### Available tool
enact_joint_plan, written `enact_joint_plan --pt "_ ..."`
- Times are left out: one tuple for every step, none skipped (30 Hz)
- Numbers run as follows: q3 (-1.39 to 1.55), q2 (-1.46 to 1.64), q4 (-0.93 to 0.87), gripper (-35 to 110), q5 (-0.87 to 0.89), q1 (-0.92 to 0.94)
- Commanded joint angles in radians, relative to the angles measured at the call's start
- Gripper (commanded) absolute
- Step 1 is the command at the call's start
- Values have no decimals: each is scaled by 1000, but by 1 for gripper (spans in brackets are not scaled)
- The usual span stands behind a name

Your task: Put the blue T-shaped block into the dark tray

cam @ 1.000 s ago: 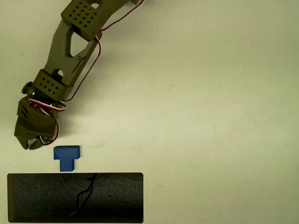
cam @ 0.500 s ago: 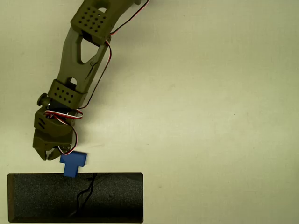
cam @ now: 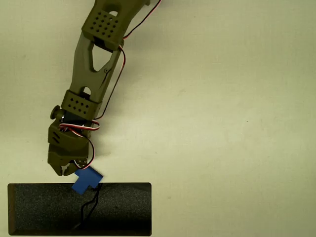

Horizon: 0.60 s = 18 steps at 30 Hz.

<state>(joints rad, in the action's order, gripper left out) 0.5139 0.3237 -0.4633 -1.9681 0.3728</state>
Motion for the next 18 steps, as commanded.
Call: enact_joint_plan --pt "-21 15 -25 0 -11 5" --pt "-23 14 -25 0 -8 2" --pt "-26 11 -25 0 -3 -2" --pt "-31 8 -25 0 0 -6" --pt "-37 3 -23 0 6 -12" --pt "-46 -8 -15 0 20 -26" --pt "-69 -29 0 0 43 -48" --pt "-94 -55 31 0 72 -77" --pt "-94 -63 52 0 97 -106" --pt "-94 -60 63 0 126 -130" --pt "-94 -51 66 0 147 -149" --pt "-89 -35 66 0 160 -156" --pt "-78 -21 61 0 161 -158" --pt "-74 -12 52 0 152 -150" --pt "-69 -8 48 0 141 -140" --pt "-67 -8 46 0 127 -127" --pt "-69 -11 48 0 114 -115" --pt "-75 -18 54 0 103 -104"
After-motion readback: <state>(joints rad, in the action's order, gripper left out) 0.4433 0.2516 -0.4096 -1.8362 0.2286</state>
